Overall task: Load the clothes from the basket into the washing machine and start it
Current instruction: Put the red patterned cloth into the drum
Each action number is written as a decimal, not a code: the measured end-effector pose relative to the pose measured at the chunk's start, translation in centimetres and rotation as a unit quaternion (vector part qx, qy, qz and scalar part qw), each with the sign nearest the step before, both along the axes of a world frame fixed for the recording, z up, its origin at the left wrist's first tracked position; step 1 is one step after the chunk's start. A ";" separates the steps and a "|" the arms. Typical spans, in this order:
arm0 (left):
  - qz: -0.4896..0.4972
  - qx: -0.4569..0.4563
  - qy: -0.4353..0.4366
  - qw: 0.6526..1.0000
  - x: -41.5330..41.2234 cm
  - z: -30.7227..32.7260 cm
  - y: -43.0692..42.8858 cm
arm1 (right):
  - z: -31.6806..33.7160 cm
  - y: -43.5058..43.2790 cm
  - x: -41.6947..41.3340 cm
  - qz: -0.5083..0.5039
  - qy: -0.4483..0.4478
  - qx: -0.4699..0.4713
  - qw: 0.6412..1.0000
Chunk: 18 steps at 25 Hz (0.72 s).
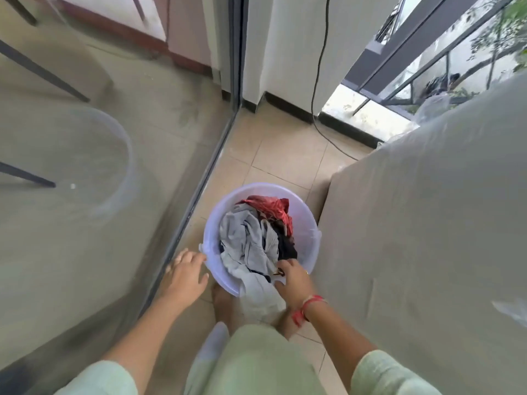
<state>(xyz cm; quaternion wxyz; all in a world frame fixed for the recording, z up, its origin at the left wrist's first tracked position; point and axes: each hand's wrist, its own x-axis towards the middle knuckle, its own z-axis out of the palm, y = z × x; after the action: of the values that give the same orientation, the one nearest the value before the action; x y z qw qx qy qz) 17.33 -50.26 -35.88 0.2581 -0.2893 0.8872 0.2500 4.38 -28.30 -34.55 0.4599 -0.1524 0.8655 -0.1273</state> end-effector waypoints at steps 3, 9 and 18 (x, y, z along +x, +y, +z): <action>-0.003 0.001 0.044 0.999 -2.8 -6.0 0.3 | -6.0 -1.4 -3.0 -0.050 0.057 -0.019 0.997; -0.012 0.002 0.079 0.997 -4.3 -12.5 1.9 | -14.0 -3.1 -7.6 -0.126 0.112 -0.028 0.985; -0.096 -0.039 0.094 0.990 -4.0 -12.9 1.5 | -17.2 -5.0 -10.9 -0.171 0.151 -0.058 0.972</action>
<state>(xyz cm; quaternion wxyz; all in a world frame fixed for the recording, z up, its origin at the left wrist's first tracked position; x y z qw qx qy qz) 13.38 -48.77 -48.75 0.1847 -0.1882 0.9403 0.2153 -6.49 -33.33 -51.72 0.2861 -0.0459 0.9291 -0.2297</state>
